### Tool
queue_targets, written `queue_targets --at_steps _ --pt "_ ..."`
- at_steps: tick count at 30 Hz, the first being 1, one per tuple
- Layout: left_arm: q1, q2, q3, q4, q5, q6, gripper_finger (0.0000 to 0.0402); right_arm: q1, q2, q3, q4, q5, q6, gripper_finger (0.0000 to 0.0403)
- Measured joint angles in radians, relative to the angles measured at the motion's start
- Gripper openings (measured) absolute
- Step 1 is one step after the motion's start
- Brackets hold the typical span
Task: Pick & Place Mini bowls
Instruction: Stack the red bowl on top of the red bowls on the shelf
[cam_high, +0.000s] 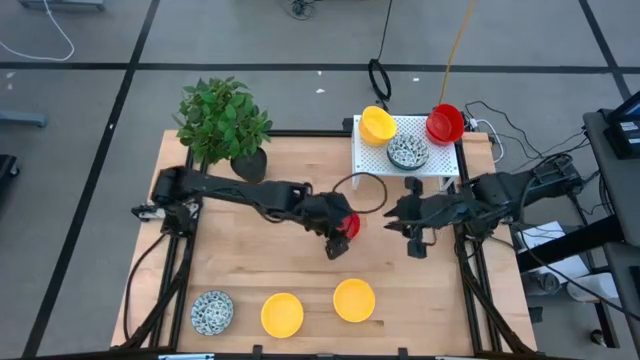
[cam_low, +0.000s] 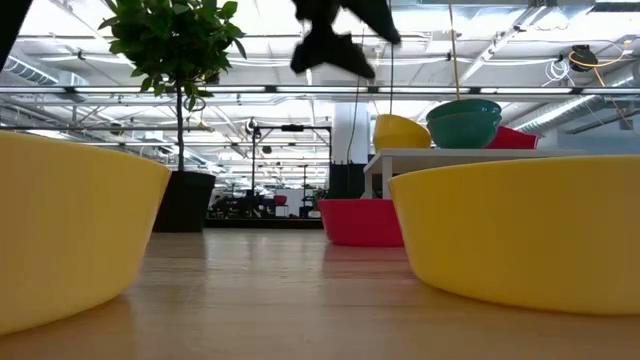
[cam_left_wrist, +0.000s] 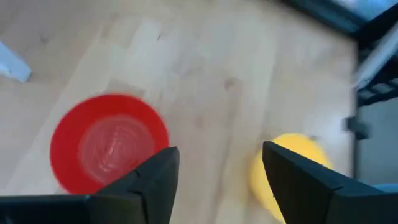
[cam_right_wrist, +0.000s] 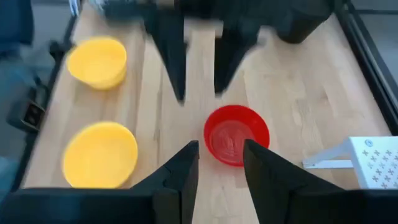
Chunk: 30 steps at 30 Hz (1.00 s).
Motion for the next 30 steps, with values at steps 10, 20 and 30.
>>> queue_targets --at_steps 10,20,30 --pt "-0.026 -0.23 0.001 -0.16 0.031 -0.087 0.0219 -0.062 0.179 0.0 0.039 0.026 -0.059 0.0117" --pt "-0.086 -0.322 0.001 -0.251 0.031 -0.119 0.0194 -0.126 0.39 0.0 0.186 0.018 -0.167 0.0128" --pt "-0.137 -0.332 0.0 -0.398 0.021 -0.177 0.0175 -0.205 0.542 0.0 0.299 -0.184 -0.227 0.0206"
